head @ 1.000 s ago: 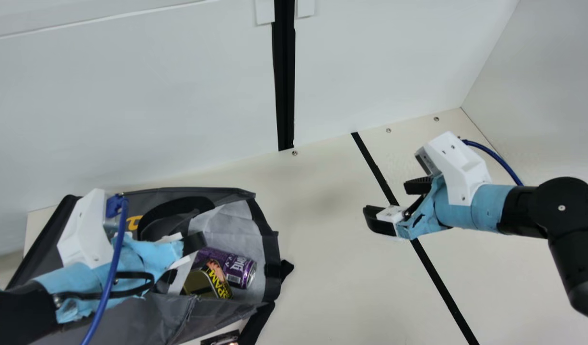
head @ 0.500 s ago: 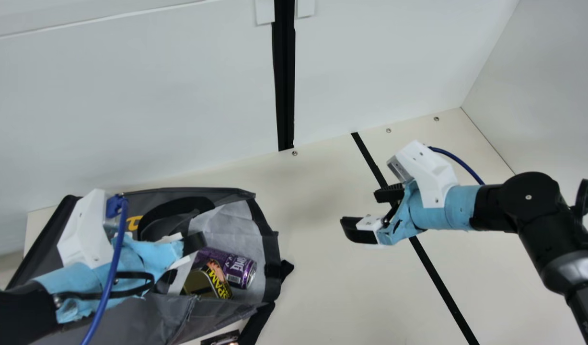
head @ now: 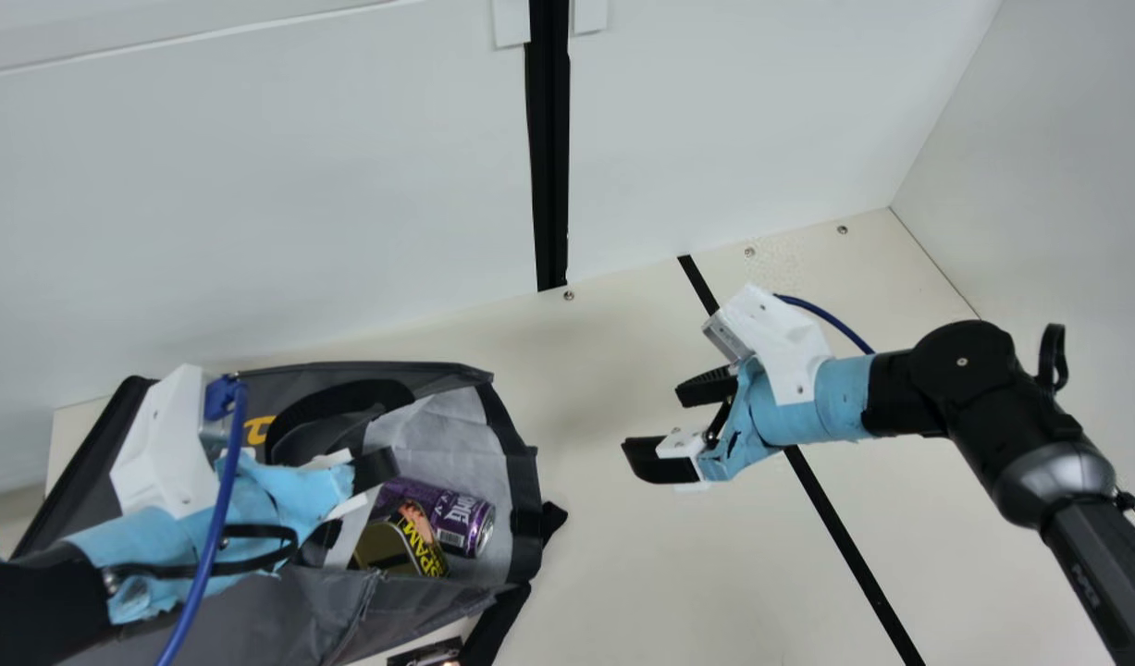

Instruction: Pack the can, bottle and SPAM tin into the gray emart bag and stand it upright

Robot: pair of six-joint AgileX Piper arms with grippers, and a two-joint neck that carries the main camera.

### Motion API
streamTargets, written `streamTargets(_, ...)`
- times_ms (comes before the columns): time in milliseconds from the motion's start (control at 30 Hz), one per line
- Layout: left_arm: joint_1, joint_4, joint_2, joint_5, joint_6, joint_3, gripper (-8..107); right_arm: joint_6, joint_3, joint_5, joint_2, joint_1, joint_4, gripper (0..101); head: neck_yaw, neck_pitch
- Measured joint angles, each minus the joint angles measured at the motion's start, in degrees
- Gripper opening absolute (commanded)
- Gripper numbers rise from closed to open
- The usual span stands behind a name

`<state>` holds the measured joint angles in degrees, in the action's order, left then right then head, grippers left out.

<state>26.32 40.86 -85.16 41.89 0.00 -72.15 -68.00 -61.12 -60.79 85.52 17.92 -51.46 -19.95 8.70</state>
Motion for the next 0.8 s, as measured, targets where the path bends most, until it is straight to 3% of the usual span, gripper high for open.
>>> streamTargets(800,0.00,0.00,0.00,0.00,0.00,0.00,-8,-3.46,-1.84,0.76,9.82,-9.55,-4.45,95,0.00,0.00)
